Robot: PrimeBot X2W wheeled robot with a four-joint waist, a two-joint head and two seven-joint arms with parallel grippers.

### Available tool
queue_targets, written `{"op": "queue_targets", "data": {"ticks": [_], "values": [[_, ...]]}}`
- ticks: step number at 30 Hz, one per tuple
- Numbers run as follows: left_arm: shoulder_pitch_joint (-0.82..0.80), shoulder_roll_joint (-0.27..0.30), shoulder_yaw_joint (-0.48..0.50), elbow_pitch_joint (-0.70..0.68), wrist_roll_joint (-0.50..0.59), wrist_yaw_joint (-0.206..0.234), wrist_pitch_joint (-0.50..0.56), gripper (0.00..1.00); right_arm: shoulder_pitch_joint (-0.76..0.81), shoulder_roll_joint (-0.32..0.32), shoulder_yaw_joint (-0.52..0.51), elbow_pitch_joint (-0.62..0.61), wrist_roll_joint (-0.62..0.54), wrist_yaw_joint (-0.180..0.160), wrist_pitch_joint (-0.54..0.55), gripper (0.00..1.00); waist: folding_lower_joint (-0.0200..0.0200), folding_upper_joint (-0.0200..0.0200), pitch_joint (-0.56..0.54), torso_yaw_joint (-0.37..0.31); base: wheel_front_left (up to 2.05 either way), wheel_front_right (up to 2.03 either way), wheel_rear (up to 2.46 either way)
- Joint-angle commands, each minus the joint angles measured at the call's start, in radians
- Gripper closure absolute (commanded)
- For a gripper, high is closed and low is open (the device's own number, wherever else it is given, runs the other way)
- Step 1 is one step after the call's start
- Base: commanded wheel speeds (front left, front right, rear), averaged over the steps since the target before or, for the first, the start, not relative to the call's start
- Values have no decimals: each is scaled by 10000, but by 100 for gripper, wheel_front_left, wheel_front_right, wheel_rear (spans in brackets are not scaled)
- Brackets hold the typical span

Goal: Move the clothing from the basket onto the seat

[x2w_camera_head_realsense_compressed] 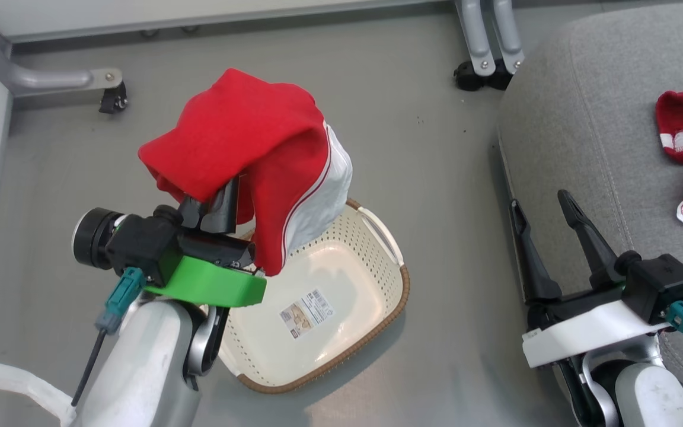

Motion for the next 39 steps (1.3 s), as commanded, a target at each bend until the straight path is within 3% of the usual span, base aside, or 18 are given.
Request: {"op": "queue_targets", "data": {"ticks": [1,17,39], "values": [[253,49,35,-191,102,-35,-1,100,208,-50,14,-10,51,-2,43,0,1,0,-678,181,0,0,0],[2059,325,-254,-1873,-205,186,494,100,1400,-66,291,-262,195,0,618,0,1,0,-2229,37,0,0,0],[2861,490,-372,-2570,-444,478,786,100,1732,-20,365,-592,254,0,899,0,1,0,-2402,119,0,0,0]]}}
